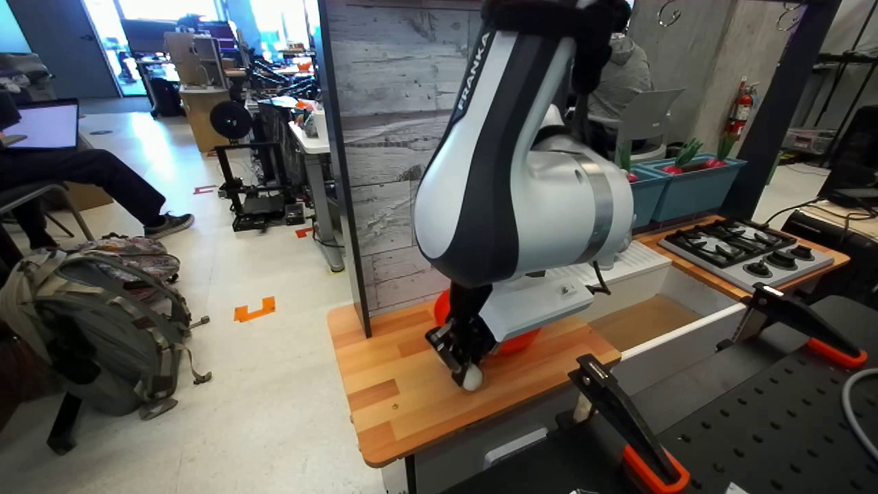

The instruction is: Move the white doll backwards

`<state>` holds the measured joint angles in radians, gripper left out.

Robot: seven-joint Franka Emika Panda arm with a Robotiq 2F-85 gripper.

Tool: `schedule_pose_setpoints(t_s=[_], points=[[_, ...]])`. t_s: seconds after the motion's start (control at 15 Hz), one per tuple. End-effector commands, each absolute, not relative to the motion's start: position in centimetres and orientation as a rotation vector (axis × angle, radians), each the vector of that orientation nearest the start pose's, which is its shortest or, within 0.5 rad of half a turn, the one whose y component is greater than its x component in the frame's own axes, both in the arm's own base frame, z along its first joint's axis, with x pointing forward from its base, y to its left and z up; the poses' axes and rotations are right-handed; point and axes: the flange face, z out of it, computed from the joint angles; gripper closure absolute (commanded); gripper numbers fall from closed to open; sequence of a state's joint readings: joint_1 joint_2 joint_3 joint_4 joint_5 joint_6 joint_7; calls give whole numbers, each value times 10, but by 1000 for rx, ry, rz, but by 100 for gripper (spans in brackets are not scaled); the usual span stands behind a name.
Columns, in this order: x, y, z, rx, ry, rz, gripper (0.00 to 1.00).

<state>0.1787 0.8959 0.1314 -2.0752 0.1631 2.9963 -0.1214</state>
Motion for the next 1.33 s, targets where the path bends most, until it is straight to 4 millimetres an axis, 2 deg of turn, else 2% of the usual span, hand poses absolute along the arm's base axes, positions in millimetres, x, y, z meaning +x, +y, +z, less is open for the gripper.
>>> schedule_pose_setpoints(t_s=[0.0,0.33,0.53,0.93,1.27], points=[[514,179,30,-2958,-338,-148,96],[541,198,57,-2913,-278,-290,96],[558,193,59,-2914,-216,-316,96],[589,176,46,-2910,-94,-339,96],[594,175,16,-2927,-62,-305,96]])
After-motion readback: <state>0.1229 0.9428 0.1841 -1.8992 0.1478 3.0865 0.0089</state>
